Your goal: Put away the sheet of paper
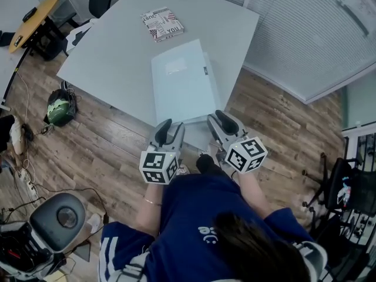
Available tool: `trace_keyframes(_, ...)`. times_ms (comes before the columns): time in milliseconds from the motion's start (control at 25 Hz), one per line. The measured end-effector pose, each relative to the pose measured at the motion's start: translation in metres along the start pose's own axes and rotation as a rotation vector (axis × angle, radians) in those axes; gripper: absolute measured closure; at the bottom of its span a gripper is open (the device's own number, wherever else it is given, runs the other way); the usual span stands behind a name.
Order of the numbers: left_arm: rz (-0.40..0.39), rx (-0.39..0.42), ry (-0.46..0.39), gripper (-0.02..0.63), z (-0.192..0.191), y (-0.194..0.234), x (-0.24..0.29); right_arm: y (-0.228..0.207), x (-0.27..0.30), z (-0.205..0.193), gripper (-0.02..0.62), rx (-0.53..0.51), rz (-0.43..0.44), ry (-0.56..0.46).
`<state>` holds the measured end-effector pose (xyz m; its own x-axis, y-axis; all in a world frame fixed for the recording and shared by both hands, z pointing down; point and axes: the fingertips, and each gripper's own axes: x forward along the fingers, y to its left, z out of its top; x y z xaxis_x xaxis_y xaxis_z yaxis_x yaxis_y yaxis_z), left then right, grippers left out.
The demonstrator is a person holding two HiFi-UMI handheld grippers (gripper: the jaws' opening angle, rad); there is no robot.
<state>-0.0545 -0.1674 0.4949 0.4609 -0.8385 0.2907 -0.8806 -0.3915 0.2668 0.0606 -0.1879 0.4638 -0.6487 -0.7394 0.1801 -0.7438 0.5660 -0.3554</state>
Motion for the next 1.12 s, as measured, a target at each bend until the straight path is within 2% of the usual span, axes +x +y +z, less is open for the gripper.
trace_keyframes(80,0.007,0.029,-0.009,0.443,0.000,-0.001,-0.009,0.001,-0.002,-0.007,0.471,-0.029,-0.028,0.027)
trace_keyframes(200,0.005,0.055,-0.010,0.446,-0.002,-0.004,-0.022,0.002,-0.008,-0.014,0.536,-0.055,-0.091,0.028)
trace_keyframes(360,-0.002,0.045,-0.035,0.475,-0.003,-0.005,-0.034,0.004,-0.014,-0.021,0.581,-0.072,-0.132,0.038)
trace_keyframes(480,0.028,0.055,-0.056,0.570,0.000,-0.001,-0.041,0.008,-0.014,-0.026,0.586,-0.080,-0.138,0.051)
trace_keyframes(560,0.036,0.063,-0.060,0.600,0.001,0.000,-0.044,0.011,-0.014,-0.030,0.586,-0.090,-0.143,0.062)
trace_keyframes(760,0.049,0.066,-0.069,0.601,0.002,0.003,-0.050,0.017,-0.015,-0.032,0.586,-0.095,-0.147,0.057)
trace_keyframes(1120,0.066,0.129,-0.057,0.601,0.001,0.001,-0.053,0.024,-0.014,-0.035,0.586,-0.121,-0.153,0.065)
